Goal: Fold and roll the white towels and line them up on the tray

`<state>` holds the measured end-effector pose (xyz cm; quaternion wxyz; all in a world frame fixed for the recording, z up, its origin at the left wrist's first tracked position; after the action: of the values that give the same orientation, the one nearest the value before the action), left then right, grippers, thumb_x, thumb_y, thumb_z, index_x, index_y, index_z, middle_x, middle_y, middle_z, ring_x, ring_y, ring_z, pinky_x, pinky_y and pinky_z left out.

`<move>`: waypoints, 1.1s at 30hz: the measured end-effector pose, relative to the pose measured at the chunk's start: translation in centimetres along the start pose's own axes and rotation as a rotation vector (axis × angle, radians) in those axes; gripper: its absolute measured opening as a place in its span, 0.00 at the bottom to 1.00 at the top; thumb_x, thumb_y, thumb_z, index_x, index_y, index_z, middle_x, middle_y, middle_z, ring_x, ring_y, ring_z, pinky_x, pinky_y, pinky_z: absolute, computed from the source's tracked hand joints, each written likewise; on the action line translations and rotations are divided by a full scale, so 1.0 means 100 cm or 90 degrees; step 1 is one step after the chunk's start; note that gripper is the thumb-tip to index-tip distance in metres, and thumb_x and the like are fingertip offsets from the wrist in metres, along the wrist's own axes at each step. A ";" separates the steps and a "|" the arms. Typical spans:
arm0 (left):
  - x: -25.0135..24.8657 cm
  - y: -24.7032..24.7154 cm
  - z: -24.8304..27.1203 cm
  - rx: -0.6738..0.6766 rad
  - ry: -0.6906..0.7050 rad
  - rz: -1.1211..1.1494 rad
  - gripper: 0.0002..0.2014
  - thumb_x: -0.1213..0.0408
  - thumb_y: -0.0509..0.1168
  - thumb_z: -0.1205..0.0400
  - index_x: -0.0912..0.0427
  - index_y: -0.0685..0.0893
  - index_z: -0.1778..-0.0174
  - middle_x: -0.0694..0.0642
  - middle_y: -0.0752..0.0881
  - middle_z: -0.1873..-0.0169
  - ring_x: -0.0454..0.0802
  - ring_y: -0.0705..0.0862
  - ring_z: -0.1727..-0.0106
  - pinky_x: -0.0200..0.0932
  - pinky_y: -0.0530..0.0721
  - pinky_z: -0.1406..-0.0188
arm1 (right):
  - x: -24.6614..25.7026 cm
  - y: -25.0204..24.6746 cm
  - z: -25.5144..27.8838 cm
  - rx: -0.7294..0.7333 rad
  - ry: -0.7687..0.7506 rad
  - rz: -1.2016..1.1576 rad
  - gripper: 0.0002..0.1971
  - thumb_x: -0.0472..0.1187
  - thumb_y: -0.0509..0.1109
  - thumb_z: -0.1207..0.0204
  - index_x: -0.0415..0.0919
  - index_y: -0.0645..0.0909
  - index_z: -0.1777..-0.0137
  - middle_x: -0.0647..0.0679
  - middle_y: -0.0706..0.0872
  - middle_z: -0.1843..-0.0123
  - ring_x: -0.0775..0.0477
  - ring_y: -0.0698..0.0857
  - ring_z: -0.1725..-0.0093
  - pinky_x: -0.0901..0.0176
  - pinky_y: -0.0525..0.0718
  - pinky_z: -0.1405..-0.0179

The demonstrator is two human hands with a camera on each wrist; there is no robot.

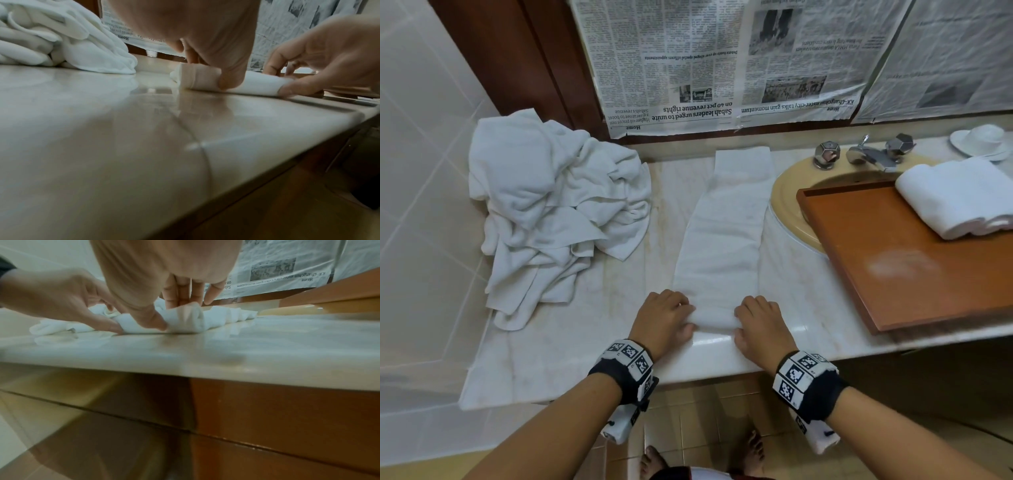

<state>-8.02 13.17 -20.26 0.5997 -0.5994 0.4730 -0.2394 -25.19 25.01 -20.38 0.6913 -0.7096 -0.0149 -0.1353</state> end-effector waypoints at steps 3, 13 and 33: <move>-0.005 -0.001 -0.005 0.040 -0.060 0.086 0.20 0.50 0.60 0.25 0.56 0.90 0.48 0.51 0.89 0.55 0.55 0.86 0.54 0.44 0.79 0.55 | -0.011 -0.009 -0.003 0.009 0.078 -0.120 0.10 0.40 0.69 0.29 0.41 0.83 0.48 0.49 0.84 0.53 0.45 0.82 0.51 0.52 0.71 0.46; -0.026 0.009 -0.008 0.082 -0.269 0.230 0.09 0.51 0.65 0.18 0.50 0.86 0.47 0.47 0.87 0.50 0.47 0.83 0.48 0.44 0.78 0.45 | -0.025 -0.008 0.015 0.082 0.400 -0.284 0.04 0.46 0.66 0.27 0.54 0.74 0.54 0.47 0.80 0.51 0.42 0.76 0.47 0.55 0.60 0.54; -0.047 0.011 -0.018 0.060 0.014 -0.019 0.15 0.58 0.73 0.42 0.57 0.88 0.61 0.51 0.84 0.65 0.53 0.82 0.70 0.43 0.77 0.69 | -0.004 -0.013 0.032 -0.055 0.101 0.054 0.23 0.46 0.82 0.49 0.48 0.82 0.51 0.51 0.80 0.55 0.46 0.79 0.57 0.49 0.78 0.58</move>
<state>-11.95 16.47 -19.66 0.6184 -0.5748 0.4588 -0.2769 -25.30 28.29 -19.20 0.6644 -0.7257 0.0758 -0.1621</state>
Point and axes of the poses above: each hand's wrist, its own z-axis away from the middle knuckle, its own y-axis out of the palm, x = y × z, the point moved 2 cm from there along -z, towards the middle knuckle
